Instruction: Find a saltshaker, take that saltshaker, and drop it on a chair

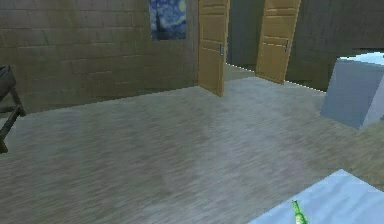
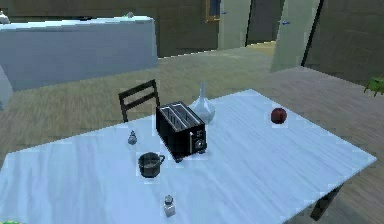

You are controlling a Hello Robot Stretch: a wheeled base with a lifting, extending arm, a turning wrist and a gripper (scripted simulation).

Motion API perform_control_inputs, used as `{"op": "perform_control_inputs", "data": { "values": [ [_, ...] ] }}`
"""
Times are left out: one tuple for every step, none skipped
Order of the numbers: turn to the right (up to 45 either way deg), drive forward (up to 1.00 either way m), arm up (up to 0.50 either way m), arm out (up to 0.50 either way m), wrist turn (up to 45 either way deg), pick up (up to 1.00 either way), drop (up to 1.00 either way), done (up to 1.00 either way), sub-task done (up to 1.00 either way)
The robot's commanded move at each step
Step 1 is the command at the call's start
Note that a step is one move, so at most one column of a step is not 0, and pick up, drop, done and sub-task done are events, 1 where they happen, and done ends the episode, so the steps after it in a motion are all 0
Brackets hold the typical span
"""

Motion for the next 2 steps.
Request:
{"op": "perform_control_inputs", "data": {
  "values": [
    [0.0, 0.0, 0.22, 0.0, 0.0, 0.0, 0.0, 0.0, 0.0],
    [0.0, 0.0, 0.0, 0.2, 0.0, 0.0, 0.0, 0.0, 0.0]
  ]
}}
